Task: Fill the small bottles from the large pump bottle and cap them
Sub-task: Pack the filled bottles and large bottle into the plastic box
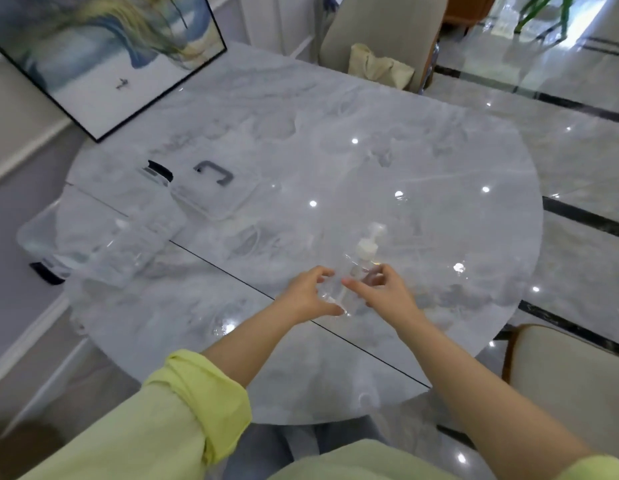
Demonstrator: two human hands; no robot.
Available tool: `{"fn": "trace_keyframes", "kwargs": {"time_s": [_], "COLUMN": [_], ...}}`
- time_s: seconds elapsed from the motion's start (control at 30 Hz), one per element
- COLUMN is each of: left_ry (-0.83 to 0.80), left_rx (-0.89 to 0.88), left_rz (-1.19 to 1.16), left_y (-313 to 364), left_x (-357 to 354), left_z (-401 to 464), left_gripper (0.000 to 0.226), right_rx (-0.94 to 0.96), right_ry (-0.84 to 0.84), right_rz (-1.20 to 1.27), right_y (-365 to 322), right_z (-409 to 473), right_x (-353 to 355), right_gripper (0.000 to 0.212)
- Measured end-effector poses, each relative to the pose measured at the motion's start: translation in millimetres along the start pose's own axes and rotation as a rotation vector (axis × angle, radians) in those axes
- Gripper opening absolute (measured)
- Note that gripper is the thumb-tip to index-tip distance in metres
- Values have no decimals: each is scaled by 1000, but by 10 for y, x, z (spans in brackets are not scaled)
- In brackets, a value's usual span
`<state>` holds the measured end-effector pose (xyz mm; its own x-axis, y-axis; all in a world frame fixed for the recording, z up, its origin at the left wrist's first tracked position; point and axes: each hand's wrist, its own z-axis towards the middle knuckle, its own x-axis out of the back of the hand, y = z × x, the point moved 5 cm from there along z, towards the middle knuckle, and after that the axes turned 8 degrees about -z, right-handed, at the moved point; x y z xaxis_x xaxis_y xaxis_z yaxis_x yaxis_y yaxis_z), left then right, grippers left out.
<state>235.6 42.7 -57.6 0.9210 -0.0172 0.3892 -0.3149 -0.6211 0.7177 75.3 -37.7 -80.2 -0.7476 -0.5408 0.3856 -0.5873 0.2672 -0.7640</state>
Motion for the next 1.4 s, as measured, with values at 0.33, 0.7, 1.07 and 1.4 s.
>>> {"fn": "trace_keyframes", "kwargs": {"time_s": [0.33, 0.7, 1.07, 1.4], "left_ry": [203, 354, 182, 283], "left_rx": [42, 57, 104, 95], "left_rz": [-193, -191, -715, -593], "left_y": [-879, -2043, -2423, -2334], "left_x": [1146, 2559, 3383, 4263], "left_z": [-952, -1885, -1999, -1534], "left_gripper": [84, 72, 51, 60], "right_rx": [128, 274, 306, 283], "right_ry": [-172, -263, -410, -307], "right_rz": [-48, -80, 93, 359], "right_y": [-959, -1810, -2289, -2851], "right_z": [-538, -1322, -1406, -816], "right_x": [-1462, -3216, -3941, -4298], "right_gripper": [52, 44, 40, 50]}}
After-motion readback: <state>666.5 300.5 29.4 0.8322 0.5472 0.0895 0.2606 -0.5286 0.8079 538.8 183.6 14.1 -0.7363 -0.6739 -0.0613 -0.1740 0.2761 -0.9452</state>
